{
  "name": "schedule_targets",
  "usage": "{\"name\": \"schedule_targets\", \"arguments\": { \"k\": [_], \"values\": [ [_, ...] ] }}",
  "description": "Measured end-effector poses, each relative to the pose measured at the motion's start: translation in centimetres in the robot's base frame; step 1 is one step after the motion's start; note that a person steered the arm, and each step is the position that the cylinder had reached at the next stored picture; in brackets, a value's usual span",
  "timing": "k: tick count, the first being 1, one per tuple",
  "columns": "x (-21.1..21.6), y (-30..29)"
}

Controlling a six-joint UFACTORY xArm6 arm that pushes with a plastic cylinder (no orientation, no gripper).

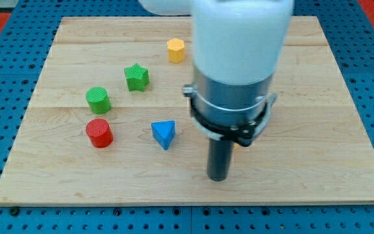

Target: Push the yellow heart beside the red star

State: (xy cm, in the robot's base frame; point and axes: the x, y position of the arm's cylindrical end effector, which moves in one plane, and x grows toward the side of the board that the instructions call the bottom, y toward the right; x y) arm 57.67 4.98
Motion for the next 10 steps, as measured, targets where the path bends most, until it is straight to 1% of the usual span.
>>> {"name": "schedule_targets", "arguments": {
  "k": [1,2,5,10],
  "values": [
    [-0.4,4.1],
    [-0.3,5.3],
    [-0.2,13.0],
    [-0.2,12.6]
  ]
}}
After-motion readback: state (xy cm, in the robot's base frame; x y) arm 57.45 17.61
